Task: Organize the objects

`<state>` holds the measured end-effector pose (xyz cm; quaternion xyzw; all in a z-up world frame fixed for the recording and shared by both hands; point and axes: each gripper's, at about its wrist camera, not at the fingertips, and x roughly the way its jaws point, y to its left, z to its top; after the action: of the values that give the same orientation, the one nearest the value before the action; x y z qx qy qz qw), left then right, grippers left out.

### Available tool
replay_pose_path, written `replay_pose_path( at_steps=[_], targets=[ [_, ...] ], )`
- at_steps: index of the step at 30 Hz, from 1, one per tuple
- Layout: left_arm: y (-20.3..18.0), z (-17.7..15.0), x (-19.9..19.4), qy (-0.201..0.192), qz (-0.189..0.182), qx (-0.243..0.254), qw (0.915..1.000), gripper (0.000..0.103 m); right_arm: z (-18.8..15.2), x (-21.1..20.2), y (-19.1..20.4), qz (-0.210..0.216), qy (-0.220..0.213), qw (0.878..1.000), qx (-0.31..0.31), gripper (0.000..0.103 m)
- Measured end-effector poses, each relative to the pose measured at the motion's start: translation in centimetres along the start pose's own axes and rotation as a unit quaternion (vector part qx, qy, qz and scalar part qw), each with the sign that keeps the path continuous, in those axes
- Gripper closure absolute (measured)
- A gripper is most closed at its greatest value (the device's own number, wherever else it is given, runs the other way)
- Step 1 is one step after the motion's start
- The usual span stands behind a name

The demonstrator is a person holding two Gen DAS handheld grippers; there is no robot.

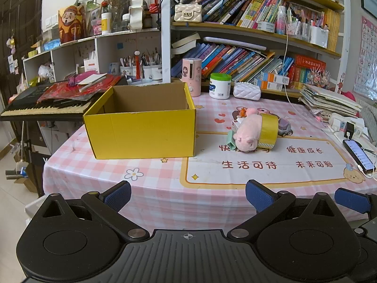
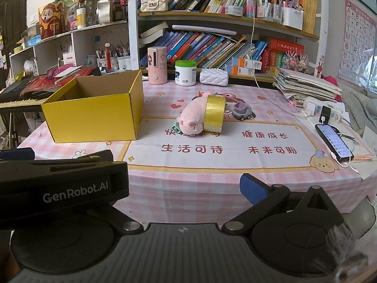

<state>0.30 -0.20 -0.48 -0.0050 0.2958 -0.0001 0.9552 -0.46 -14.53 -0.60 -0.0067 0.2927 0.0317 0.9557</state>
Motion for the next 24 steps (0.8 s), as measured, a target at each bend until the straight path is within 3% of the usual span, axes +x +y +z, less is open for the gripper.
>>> replay_pose_path(
  at_steps=[24],
  targets=[
    [-0.10, 0.02, 0.11, 0.001, -0.003, 0.001, 1.0000, 0.000, 0.10, 0.07, -0.01, -0.002, 0.002, 1.000, -0.001, 0.000]
  ],
)
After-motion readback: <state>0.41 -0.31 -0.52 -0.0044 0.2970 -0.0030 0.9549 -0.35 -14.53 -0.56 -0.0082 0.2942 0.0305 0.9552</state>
